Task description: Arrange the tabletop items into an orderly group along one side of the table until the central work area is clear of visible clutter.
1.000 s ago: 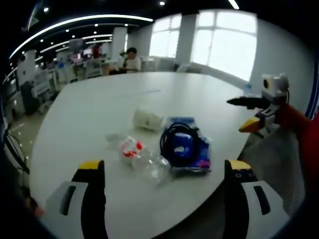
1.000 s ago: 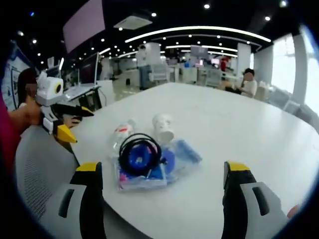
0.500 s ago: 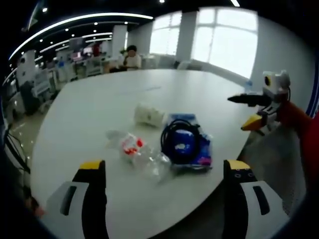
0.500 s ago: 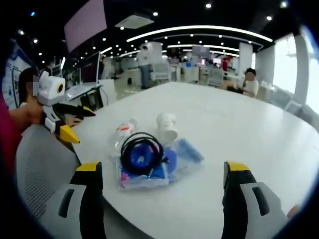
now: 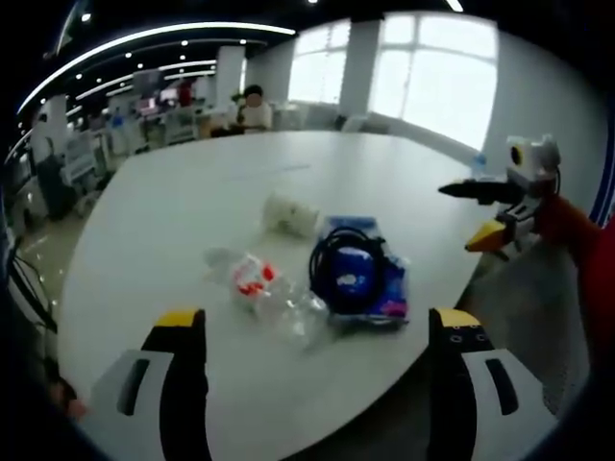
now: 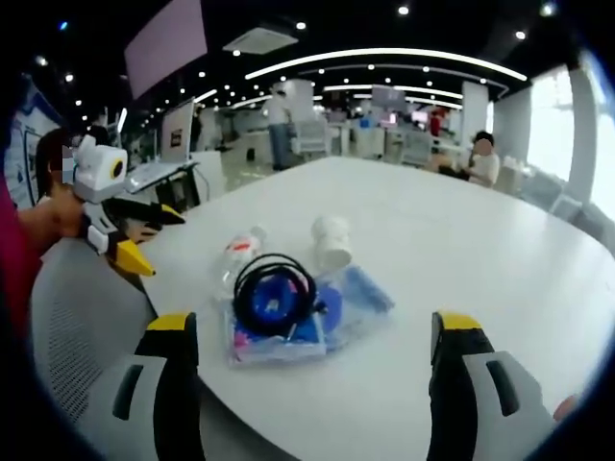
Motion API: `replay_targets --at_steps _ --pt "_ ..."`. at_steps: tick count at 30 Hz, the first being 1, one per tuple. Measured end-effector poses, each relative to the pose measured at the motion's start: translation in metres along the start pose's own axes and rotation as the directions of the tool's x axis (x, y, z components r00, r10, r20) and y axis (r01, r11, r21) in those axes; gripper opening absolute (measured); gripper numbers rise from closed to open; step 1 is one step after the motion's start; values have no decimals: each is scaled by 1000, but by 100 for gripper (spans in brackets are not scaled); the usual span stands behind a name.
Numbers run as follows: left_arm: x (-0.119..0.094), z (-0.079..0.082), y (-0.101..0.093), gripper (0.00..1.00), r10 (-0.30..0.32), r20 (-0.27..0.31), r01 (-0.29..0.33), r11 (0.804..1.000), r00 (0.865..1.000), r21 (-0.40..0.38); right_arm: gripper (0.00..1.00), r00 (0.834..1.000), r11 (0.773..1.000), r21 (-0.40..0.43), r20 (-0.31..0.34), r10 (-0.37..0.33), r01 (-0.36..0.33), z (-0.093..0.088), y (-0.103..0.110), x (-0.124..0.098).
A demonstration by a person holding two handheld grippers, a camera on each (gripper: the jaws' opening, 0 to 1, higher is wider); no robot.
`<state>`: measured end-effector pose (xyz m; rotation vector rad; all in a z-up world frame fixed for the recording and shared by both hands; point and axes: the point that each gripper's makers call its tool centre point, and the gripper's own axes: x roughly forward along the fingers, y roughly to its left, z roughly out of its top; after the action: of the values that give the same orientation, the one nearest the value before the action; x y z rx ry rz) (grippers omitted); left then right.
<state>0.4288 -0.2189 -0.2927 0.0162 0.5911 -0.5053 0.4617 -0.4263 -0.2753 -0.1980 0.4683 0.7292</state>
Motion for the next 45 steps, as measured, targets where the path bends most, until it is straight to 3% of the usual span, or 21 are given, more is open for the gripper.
replay_targets --at_steps 45 --pt "2 -6 -2 90 -7 -37 7 1000 999 -2 99 999 1000 -7 -37 18 -18 -7 3 2"
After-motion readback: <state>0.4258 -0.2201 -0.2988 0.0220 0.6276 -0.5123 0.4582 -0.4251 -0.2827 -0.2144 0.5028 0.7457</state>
